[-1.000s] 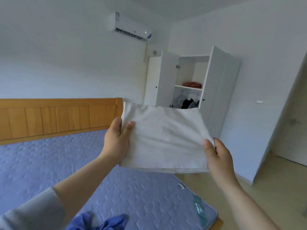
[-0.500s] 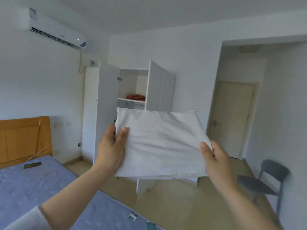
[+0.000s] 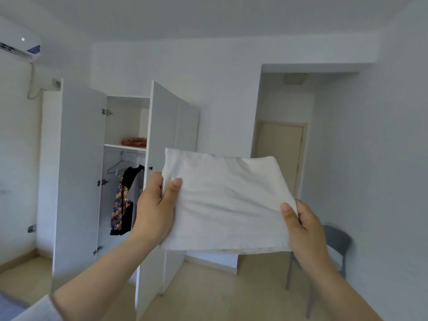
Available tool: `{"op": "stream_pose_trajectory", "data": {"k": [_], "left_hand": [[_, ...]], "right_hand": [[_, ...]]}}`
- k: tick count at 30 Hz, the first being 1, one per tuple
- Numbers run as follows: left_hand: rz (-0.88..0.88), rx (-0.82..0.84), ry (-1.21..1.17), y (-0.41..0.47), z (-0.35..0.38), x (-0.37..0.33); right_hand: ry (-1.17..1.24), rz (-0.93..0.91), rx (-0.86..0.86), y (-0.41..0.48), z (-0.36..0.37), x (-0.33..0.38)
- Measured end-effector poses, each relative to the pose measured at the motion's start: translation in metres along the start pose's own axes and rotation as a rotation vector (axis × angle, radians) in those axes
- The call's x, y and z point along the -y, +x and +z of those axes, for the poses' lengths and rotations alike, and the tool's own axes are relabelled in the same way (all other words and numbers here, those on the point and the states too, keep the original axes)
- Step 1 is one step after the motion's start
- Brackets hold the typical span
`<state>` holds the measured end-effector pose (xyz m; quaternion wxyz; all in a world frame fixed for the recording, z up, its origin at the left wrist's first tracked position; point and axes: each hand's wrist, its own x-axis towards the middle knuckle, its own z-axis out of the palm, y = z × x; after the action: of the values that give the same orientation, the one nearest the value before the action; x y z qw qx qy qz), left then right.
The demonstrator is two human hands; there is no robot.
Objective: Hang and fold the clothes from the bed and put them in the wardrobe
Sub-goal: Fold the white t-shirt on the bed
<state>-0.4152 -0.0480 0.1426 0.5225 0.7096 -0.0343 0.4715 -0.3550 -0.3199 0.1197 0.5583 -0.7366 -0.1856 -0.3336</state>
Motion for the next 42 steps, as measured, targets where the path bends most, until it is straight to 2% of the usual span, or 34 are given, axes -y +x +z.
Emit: {"op": "stream_pose_trajectory", "data": {"k": [3,5,9,11,15,23,33,42], "left_hand": [[0.014,0.000,0.006,0.028,0.048,0.011],[0.045,-0.010,0.015,0.046,0.077,0.019],[0.163,0.034,0.091,0.083,0.120,0.040],[0.222,0.062,0.155,0.102,0.138,0.056],[0.242,0.079,0.194,0.146,0.173,0.102],[0.154,0.025,0.124,0.247,0.244,0.210],[0.040,-0.085,0.171,0.317,0.324,0.319],[-0.111,-0.323,0.387,0.353,0.321,0.369]], "right_hand": [[0.028,-0.002,0.018,0.047,-0.005,-0.033],[0.098,0.059,0.063,0.080,-0.007,-0.057],[0.520,0.450,0.317,0.133,0.009,-0.097],[0.551,0.485,0.342,0.150,0.029,-0.121],[0.526,0.401,0.140,0.187,0.072,-0.167],[0.387,0.183,0.065,0.314,0.134,-0.236],[0.364,0.093,0.210,0.447,0.217,-0.360],[0.496,0.049,0.481,0.521,0.336,-0.409]]}}
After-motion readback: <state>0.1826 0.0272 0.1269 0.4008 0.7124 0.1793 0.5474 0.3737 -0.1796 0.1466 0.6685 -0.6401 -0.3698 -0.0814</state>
